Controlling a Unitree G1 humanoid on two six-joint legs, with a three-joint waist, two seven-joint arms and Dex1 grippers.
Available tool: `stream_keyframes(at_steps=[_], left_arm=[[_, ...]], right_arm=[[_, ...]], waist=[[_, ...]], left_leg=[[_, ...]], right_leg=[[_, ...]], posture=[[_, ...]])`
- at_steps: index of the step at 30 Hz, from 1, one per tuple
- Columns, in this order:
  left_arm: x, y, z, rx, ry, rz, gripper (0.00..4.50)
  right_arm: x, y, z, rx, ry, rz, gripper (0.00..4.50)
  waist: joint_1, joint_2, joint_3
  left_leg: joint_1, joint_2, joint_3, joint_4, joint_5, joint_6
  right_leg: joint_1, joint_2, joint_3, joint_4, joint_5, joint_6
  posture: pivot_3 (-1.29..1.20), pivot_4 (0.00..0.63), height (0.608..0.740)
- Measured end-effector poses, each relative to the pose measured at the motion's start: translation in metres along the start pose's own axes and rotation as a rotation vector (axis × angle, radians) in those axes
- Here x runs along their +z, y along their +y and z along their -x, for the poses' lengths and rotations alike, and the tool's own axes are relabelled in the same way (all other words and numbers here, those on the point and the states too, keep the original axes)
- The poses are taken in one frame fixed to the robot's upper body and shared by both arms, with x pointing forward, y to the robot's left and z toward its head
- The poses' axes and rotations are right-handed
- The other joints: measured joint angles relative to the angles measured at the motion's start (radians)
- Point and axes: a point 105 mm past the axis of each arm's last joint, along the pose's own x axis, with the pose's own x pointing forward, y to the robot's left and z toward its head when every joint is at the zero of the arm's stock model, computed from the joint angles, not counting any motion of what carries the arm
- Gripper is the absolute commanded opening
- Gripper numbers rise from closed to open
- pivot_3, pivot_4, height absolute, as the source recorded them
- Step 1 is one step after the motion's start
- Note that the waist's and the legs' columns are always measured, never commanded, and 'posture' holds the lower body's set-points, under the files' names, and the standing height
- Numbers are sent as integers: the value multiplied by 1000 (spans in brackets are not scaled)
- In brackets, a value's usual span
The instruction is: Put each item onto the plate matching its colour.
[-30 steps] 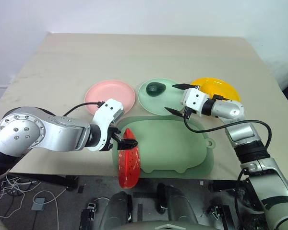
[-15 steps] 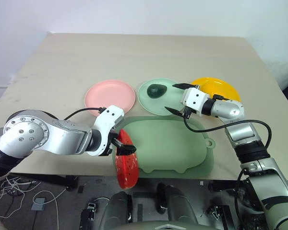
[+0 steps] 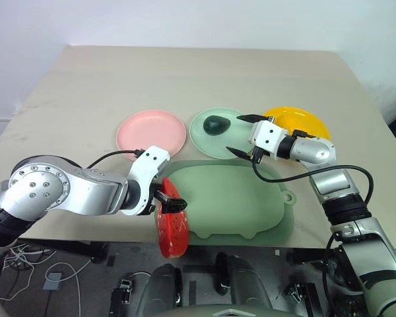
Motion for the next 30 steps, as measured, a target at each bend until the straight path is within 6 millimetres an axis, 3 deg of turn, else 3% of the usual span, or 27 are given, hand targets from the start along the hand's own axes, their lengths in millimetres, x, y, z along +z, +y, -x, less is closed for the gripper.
stream_keyframes(at_steps=[7,11,18,20,24,30], left_arm=[[5,4,-3,35,-34,32,4441],[4,1,-6,26,-35,41,3585],[3,4,-7,48,-36,50,3585],[4,4,-7,47,-40,52,3208],[7,4,-7,51,-60,62,1970],[7,4,-8,61,-66,70,1841]], right_arm=[[0,0,0,0,0,1,4500],[0,0,0,0,-1,1,4500],[0,0,0,0,-1,2,4500],[0,0,0,0,-1,2,4500],[0,0,0,0,-2,3,4500],[1,0,0,0,-4,4,4500]], waist=[[0,0,0],[0,0,0],[1,0,0],[1,0,0],[0,0,0],[0,0,0]], left_leg=[[0,0,0,0,0,0],[0,0,0,0,0,0],[0,0,0,0,0,0],[0,0,0,0,0,0],[0,0,0,0,0,0],[1,0,0,0,0,0]], right_leg=[[0,0,0,0,0,0],[0,0,0,0,0,0],[0,0,0,0,0,0],[0,0,0,0,0,0],[0,0,0,0,0,0],[0,0,0,0,0,0]], posture=[[0,150,740],[0,150,740],[0,150,740],[0,150,740],[0,150,740],[0,150,740]])
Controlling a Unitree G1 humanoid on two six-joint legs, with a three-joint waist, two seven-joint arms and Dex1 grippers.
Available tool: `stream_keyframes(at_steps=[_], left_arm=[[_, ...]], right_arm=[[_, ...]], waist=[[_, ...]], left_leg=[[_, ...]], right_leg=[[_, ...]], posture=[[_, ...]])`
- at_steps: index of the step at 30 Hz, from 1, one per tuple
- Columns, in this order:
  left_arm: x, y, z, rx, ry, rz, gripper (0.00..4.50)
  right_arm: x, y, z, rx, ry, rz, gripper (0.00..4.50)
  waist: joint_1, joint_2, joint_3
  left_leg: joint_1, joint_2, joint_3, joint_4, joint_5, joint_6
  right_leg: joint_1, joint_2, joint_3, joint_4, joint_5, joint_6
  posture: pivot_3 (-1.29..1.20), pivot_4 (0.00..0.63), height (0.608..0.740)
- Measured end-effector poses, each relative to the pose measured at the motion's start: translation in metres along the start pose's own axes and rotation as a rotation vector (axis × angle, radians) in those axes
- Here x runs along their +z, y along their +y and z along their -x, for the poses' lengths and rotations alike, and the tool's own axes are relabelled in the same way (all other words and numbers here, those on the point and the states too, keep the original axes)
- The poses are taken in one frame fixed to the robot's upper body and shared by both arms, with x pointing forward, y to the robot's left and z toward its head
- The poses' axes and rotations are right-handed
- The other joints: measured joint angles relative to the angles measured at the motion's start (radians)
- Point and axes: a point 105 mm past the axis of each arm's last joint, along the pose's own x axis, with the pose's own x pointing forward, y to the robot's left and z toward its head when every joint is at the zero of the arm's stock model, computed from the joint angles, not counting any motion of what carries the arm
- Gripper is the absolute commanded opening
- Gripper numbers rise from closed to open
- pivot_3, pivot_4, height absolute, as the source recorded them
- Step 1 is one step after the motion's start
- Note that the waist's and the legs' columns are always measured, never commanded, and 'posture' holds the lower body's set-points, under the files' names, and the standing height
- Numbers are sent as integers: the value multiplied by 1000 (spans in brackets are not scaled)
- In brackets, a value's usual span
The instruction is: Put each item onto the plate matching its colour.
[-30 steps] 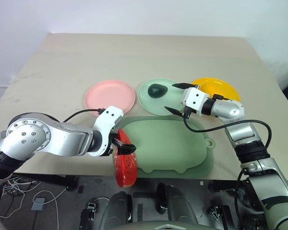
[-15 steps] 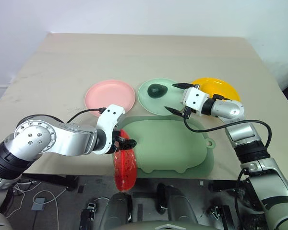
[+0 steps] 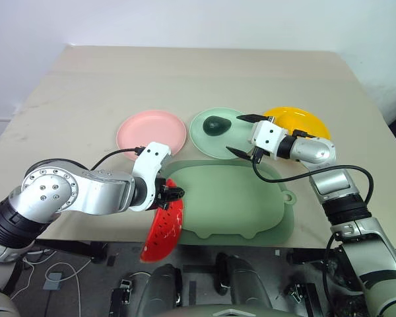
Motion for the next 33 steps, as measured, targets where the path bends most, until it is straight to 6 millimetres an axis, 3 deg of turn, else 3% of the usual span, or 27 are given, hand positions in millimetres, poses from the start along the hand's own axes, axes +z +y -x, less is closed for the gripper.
stream_keyframes(at_steps=[18,21,27,33], left_arm=[[11,7,-4,24,-45,80,1800],[27,14,-1,38,-86,110,1800],[83,54,27,183,-220,209,1800],[121,87,25,294,-285,296,1800]], right_arm=[[0,0,0,0,-1,1,4500],[1,0,0,-1,-3,4,4500],[1,-12,0,-41,6,20,4500],[0,-22,3,-71,14,26,4500]], waist=[[1,0,0],[1,0,0],[0,0,0],[5,0,0]], left_leg=[[0,0,0,0,0,0],[0,0,0,0,0,0],[1,0,1,0,0,0],[1,-2,4,0,0,0]], right_leg=[[0,0,0,0,0,0],[0,0,-1,0,0,0],[1,0,-1,0,0,0],[2,0,-2,-1,0,0]], posture=[[0,150,740],[0,150,740],[0,150,740],[0,150,740]])
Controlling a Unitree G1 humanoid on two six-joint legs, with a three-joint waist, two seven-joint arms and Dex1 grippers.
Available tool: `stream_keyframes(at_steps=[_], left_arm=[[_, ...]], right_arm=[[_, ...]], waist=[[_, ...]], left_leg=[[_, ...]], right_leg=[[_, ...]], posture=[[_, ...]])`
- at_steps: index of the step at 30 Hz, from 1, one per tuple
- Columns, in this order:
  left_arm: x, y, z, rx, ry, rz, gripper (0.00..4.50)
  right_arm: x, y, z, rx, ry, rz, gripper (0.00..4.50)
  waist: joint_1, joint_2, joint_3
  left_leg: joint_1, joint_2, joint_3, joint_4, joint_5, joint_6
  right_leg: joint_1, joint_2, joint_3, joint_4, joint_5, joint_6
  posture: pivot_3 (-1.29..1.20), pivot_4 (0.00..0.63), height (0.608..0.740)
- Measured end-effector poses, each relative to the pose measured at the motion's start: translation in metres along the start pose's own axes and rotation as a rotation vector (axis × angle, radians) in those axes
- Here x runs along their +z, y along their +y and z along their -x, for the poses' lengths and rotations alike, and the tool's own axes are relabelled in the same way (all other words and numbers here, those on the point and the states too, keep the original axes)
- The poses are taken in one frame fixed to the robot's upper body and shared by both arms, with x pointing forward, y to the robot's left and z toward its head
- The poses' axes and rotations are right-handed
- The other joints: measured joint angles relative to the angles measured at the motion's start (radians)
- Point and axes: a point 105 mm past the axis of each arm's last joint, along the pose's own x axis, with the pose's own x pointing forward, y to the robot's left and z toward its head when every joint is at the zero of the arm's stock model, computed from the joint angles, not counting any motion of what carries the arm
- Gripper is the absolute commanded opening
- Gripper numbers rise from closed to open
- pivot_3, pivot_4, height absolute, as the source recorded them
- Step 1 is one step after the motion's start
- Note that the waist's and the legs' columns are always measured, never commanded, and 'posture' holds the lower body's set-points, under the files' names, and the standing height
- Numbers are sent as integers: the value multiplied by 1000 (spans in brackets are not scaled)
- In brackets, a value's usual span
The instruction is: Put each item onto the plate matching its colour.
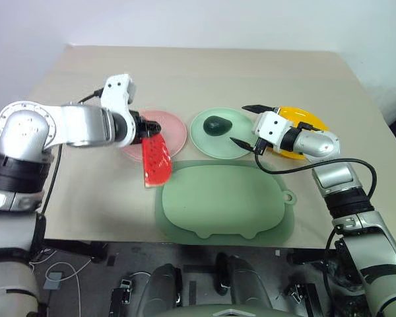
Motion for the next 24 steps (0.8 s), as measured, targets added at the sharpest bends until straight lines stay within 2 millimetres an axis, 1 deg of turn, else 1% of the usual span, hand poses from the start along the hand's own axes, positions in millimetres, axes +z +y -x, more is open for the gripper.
stream_keyframes(at_steps=[2,5,9,12,14,15,19,24], left_arm=[[7,8,-12,40,-19,4,1800],[9,20,-33,104,-20,-15,1800],[13,22,-54,111,-20,-26,1800],[14,30,-63,129,-18,-25,1800],[10,35,-67,137,-4,-23,2497],[8,36,-69,136,1,-20,2735],[6,36,-74,119,9,-10,4090],[14,34,-69,100,-16,23,4090]], right_arm=[[1,0,0,0,-2,3,4500],[0,0,1,0,-2,4,4500],[2,2,3,-1,-1,6,4500],[3,5,5,0,-4,9,4500],[2,7,7,1,6,5,4500],[1,7,8,1,13,4,4500],[0,5,12,-4,23,6,4500],[0,5,13,-7,26,7,4500]], waist=[[-3,0,0],[-8,0,0],[-9,0,0],[-10,0,0],[-11,0,0],[-11,0,0],[-10,0,0],[-10,0,0]], left_leg=[[0,0,1,-1,0,0],[0,0,1,-1,0,0],[0,0,1,-1,0,0],[0,0,2,-1,0,0],[0,1,2,-1,0,0],[0,1,2,-1,0,0],[-1,1,2,-1,0,0],[-1,1,2,-1,0,0]], right_leg=[[0,0,0,0,0,0],[0,0,0,0,0,0],[-1,0,0,-1,0,0],[-1,0,0,-1,0,0],[-1,0,0,0,0,0],[-2,0,0,0,0,0],[-2,0,0,0,0,0],[-2,0,0,0,0,0]], posture=[[0,150,740],[0,150,740],[0,150,740],[0,150,740],[0,150,740],[0,150,740],[0,150,740],[0,150,740]])
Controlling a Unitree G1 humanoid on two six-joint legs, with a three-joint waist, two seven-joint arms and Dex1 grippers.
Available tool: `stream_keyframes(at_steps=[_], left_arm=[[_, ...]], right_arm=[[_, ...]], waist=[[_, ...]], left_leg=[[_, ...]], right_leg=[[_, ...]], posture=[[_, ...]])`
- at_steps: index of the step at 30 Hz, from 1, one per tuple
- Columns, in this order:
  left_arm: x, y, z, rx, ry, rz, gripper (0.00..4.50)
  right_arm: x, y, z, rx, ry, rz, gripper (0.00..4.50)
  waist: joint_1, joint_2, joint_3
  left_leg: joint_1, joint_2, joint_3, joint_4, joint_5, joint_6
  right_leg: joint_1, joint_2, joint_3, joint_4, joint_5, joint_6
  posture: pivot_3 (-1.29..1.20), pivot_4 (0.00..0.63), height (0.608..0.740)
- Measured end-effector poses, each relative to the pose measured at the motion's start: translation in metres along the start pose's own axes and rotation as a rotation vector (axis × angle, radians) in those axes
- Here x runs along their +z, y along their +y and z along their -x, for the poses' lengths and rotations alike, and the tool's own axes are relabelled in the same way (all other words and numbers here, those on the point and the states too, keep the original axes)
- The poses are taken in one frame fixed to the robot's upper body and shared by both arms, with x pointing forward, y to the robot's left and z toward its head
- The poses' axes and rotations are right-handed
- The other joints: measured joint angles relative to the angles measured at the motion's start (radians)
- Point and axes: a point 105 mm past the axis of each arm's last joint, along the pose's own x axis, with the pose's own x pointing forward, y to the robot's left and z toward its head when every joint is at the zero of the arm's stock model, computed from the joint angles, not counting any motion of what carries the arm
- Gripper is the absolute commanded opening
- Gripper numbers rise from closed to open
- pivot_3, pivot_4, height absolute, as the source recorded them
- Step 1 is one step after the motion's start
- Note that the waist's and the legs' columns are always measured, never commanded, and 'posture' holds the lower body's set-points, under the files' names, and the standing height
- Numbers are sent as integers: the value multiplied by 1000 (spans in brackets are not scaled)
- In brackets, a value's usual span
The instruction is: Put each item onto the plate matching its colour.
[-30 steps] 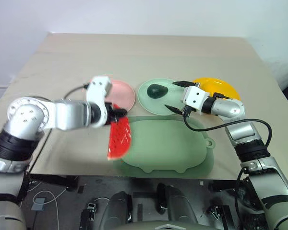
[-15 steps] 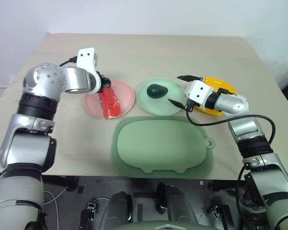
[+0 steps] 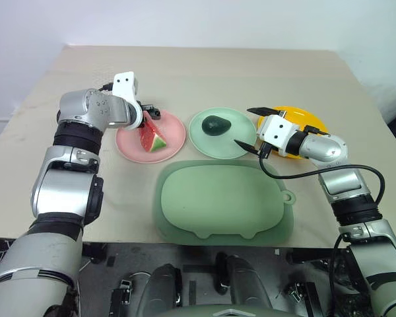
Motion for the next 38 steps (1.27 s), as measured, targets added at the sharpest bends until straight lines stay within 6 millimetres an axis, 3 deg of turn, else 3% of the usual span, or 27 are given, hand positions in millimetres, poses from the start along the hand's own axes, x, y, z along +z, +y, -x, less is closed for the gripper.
stream_keyframes(at_steps=[4,8,12,14,17,21,28,33,38], left_arm=[[14,6,15,1,-104,-68,4090],[11,31,35,33,-237,-158,4090],[-9,57,56,68,-359,-266,4090],[-30,67,73,27,-453,-289,4090],[-66,85,85,25,-457,-284,4090],[-92,82,108,41,-548,-433,4090],[-127,75,101,40,-573,-441,4090],[-139,58,94,-16,-592,-393,4090],[-140,56,95,-41,-592,-419,4090]], right_arm=[[-2,-1,1,-3,4,-47,4500],[-13,-8,12,-36,12,-215,4500],[-24,-11,28,-52,12,-394,4500],[-26,-7,42,-45,-9,-482,4500],[-46,-2,68,-67,36,-596,4500],[-64,2,95,-149,56,-732,4500],[-86,28,122,-204,120,-880,4500],[-83,28,128,-222,87,-934,4500],[-78,31,128,-183,66,-964,4500]], waist=[[-2,0,0],[-5,0,0],[1,1,0],[3,1,-1],[13,1,-1],[27,1,-1],[28,1,-2],[25,1,-2],[26,2,-2]], left_leg=[[0,1,0,0,0,0],[1,3,1,-1,0,0],[0,3,1,0,0,0],[2,4,-1,-2,-1,1],[-3,4,-1,3,-2,3],[-1,4,-1,2,-6,10],[-1,3,-1,2,-7,13],[-1,4,-1,2,-7,13],[-1,4,-2,2,-8,13]], right_leg=[[-1,0,0,1,0,0],[-1,0,1,1,0,0],[-1,0,1,1,0,-1],[-1,-1,2,1,0,-1],[-2,-2,0,0,0,-1],[0,-2,1,-1,0,-1],[-1,-2,1,-1,0,-1],[-1,-1,1,-1,0,-1],[-1,-1,1,-1,0,-1]], posture=[[0,150,740],[0,150,740],[0,150,740],[0,150,740],[0,150,740],[0,150,740],[0,150,740],[0,150,740],[0,150,740]])
